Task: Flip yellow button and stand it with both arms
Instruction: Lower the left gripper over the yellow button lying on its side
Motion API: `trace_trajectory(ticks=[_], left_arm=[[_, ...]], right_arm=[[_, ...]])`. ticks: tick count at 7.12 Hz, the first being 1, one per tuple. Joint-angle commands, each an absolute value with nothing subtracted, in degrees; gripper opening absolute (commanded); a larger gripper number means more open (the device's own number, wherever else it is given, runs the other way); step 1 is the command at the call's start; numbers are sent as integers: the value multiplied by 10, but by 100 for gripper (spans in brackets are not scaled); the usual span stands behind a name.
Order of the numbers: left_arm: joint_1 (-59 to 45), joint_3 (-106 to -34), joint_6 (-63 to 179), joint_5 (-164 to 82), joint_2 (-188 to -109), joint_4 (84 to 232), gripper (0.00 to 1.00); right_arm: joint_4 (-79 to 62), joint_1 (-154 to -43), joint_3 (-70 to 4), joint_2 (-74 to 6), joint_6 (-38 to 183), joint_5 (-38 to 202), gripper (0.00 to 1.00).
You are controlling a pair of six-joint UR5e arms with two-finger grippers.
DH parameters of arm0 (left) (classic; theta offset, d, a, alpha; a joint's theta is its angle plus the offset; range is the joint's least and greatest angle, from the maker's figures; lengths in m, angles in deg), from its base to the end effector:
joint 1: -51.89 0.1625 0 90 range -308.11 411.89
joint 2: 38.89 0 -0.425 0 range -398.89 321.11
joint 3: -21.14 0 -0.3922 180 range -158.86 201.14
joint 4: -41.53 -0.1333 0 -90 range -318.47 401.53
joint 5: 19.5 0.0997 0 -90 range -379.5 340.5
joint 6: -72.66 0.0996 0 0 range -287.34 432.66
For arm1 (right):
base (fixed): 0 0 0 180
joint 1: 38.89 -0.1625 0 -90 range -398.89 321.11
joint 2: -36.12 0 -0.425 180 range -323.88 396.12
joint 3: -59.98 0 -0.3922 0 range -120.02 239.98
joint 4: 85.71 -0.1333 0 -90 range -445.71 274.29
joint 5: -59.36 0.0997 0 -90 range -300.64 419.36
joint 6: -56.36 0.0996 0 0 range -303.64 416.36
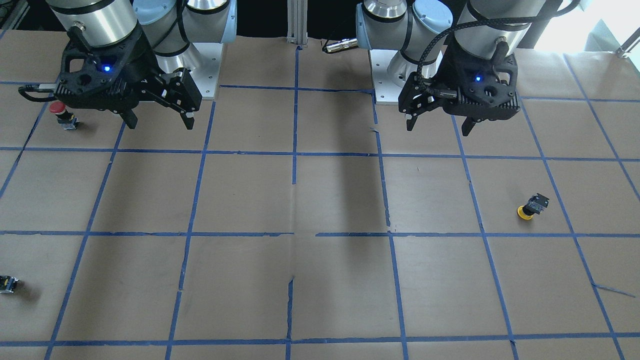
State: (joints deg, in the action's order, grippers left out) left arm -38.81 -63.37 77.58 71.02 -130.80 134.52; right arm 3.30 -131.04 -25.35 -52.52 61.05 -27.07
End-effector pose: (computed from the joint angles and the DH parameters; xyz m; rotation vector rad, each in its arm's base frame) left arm -0.1386 -0.5047 0.5132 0.1535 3.1283 -0.0156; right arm 0.1584 -0.4997 0.5147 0.0662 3.0758 -0.0565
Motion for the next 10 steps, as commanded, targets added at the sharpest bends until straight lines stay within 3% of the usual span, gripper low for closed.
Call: trace_trajectory(ticks=[1, 6, 10], left_arm=[[-386, -638, 776, 709, -1300, 1346, 100], [-157, -727, 1042, 706, -1312, 1344, 99], [-52, -804, 1282, 709, -1364, 1173, 99]], right_arm=[[33, -1310, -254, -526, 611, -270, 100], [33, -1309, -261, -525, 606, -266, 99], [32, -1309, -261, -526, 605, -266, 99]])
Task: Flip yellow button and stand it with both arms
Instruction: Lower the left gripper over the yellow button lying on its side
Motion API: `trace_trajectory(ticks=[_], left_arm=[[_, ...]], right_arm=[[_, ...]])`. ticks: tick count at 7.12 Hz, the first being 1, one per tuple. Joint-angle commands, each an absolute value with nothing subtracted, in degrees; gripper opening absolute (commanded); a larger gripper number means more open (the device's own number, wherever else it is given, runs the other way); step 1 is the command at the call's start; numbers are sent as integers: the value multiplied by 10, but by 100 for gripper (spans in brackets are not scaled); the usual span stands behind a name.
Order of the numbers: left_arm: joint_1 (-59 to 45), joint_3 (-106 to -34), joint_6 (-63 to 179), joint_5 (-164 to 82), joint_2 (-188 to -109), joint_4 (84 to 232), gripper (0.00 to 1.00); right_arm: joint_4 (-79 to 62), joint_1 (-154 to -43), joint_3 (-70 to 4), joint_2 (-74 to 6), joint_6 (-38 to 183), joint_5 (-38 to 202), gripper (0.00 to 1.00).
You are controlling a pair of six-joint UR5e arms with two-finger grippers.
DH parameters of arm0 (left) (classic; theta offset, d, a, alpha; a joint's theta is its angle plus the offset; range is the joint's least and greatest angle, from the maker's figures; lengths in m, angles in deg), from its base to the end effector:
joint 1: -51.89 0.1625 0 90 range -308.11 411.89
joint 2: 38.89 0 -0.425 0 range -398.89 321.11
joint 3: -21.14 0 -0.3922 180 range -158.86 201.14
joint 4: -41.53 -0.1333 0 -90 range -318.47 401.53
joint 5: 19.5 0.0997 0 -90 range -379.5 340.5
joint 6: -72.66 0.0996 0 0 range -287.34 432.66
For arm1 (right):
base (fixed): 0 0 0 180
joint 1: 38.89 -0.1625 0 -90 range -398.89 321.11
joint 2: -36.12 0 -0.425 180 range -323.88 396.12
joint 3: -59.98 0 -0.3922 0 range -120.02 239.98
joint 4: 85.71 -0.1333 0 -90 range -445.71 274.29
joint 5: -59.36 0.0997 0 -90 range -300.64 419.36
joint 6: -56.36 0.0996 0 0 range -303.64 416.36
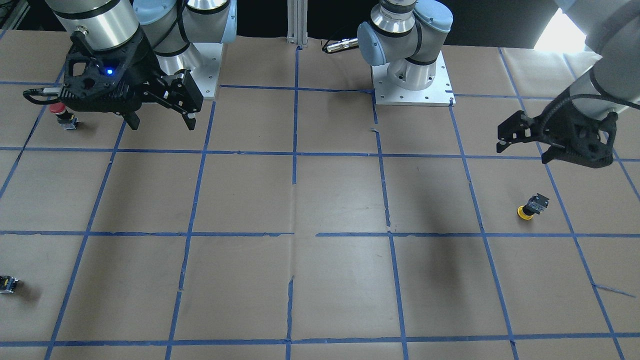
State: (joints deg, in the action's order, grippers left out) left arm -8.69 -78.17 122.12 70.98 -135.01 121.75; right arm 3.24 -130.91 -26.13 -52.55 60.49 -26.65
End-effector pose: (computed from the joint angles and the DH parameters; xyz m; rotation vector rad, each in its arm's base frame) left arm 0.1365 -0.5117 0.3718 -0.5370 -3.0357 -0.1257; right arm 0.1579 -0.4987 0.5082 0.0551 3.0700 -0.0347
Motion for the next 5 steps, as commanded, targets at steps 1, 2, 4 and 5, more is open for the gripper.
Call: trace_trajectory(ticks=[1, 2, 4, 5], left_arm=[[-30, -817, 1339, 709, -1383, 1123, 99], [-6, -828, 1381, 708, -1410, 1067, 99], [23, -881, 1452, 705, -1444, 964, 99], [22, -903, 1453, 702, -1447, 933, 99]], right_arm=[[32, -1309, -261, -526, 605, -268, 99], [32, -1309, -261, -526, 605, -266, 99], [33, -1309, -261, -525, 608, -264, 99], [33, -1309, -261, -526, 607, -264, 99]])
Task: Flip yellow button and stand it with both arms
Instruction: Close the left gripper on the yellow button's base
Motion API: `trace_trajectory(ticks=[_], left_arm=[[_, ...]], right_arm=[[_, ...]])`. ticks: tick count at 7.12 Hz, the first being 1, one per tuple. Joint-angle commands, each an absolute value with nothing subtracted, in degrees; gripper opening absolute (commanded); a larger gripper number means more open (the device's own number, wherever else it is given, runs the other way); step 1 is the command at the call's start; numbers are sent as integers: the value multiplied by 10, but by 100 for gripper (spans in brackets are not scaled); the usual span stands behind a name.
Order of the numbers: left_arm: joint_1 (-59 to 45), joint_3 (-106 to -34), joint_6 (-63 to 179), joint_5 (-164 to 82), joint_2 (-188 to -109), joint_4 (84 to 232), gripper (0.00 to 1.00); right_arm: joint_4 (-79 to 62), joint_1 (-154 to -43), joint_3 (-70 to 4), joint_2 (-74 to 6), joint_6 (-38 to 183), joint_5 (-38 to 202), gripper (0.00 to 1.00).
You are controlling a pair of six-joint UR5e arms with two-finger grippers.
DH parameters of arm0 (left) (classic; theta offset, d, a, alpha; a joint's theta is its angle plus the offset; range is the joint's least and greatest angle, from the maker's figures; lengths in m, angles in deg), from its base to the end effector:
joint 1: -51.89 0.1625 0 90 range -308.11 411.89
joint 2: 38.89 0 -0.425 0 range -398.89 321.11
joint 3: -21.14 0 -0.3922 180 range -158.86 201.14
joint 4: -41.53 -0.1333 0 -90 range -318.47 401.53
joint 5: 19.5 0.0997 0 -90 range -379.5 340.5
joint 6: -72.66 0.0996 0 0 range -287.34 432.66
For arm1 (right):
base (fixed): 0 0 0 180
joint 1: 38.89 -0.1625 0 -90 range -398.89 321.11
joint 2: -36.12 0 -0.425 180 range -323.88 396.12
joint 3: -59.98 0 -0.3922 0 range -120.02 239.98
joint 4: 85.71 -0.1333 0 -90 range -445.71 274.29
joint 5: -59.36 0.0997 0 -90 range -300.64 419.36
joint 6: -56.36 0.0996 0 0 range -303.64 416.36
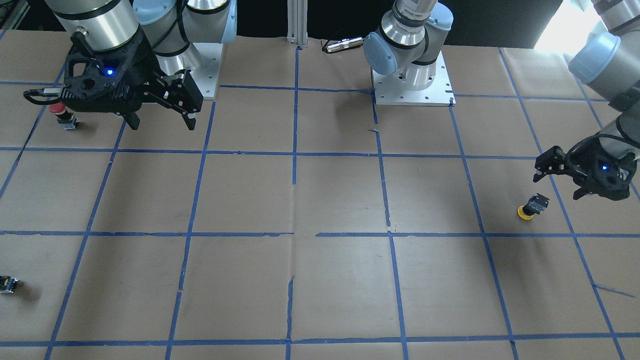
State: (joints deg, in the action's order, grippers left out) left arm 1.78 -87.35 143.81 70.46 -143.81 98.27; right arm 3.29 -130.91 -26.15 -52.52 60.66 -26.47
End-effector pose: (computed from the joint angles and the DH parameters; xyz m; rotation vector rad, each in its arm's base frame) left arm 0.2416 -0.4970 0.2574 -0.8457 -3.0230 -0.0014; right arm 0.1582 -0.4989 0.5079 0.0596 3.0667 -0.0342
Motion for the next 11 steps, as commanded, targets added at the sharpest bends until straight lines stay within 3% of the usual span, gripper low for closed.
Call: trace_trajectory(ticks=[1, 3, 4, 6, 7, 8, 11], left_arm=[[21, -911, 1441, 698, -1450, 933, 99], [21, -913, 1424, 677, -1458, 937, 95], [21, -906, 1425, 684, -1475, 934, 87], [20, -905, 1427, 702, -1477, 935, 45], [19, -904, 1429, 703, -1472, 934, 19], [14, -903, 1431, 701, -1457, 941, 10], [-20, -833, 1412, 672, -1435, 1072, 10]], right_arm=[[32, -1309, -261, -526, 605, -266, 99], [32, -1309, -261, -526, 605, -266, 99], [32, -1310, -261, -526, 605, -266, 99], [32, -1309, -261, -526, 606, -266, 99], [32, -1309, -261, -526, 608, -265, 99], [32, -1310, -261, -526, 608, -265, 100], [32, -1310, -261, -526, 609, -264, 100]])
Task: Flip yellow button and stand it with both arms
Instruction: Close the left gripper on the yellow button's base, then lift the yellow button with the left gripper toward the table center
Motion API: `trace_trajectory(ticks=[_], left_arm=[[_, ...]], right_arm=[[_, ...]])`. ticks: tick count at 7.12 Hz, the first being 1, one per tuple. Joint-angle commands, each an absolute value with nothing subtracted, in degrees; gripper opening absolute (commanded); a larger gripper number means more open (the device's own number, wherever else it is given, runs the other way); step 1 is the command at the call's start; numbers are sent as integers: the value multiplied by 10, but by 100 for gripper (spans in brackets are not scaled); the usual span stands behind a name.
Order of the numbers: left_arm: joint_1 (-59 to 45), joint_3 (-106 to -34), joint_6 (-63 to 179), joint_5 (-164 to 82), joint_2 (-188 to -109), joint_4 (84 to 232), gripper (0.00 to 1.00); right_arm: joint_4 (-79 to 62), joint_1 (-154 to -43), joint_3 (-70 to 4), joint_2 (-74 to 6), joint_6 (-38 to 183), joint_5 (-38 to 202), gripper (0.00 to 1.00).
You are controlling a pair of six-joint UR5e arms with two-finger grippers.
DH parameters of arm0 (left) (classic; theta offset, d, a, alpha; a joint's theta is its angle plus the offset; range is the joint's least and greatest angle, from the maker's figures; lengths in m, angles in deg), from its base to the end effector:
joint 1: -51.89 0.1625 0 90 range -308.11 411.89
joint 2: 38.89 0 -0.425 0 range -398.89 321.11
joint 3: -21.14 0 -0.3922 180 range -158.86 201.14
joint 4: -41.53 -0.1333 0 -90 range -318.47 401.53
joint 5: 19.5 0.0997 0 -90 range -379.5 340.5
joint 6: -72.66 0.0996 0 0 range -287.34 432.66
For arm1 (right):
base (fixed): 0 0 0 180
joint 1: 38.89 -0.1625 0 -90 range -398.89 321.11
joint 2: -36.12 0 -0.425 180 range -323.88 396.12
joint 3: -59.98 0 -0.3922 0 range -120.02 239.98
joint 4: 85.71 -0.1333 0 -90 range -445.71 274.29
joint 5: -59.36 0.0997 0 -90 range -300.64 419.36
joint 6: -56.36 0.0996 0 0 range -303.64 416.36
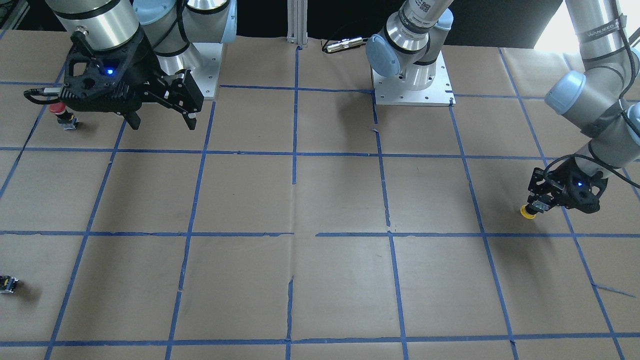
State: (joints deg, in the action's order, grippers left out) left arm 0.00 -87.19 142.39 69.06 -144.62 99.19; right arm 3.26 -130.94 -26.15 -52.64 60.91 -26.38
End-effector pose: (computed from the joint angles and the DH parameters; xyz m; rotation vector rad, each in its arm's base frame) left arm 0.2244 -0.5062 0.2494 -0.8447 -2.9853 0.0041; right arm 0.1586 -0.4981 0.5089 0.0653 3.0649 -0.0362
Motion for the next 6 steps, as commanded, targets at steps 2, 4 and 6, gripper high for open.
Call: trace_trajectory(ticks=[2, 4, 6], left_arm=[[-52, -758, 1349, 609, -1414, 1267, 10], [-93, -739, 1287, 527, -1360, 1394, 10], [-128, -735, 1258, 391, -1314, 1492, 10]], right_arm=[[33, -1310, -261, -526, 610, -264, 100], [33, -1309, -261, -526, 610, -264, 100], [33, -1303, -261, -525, 611, -257, 100]])
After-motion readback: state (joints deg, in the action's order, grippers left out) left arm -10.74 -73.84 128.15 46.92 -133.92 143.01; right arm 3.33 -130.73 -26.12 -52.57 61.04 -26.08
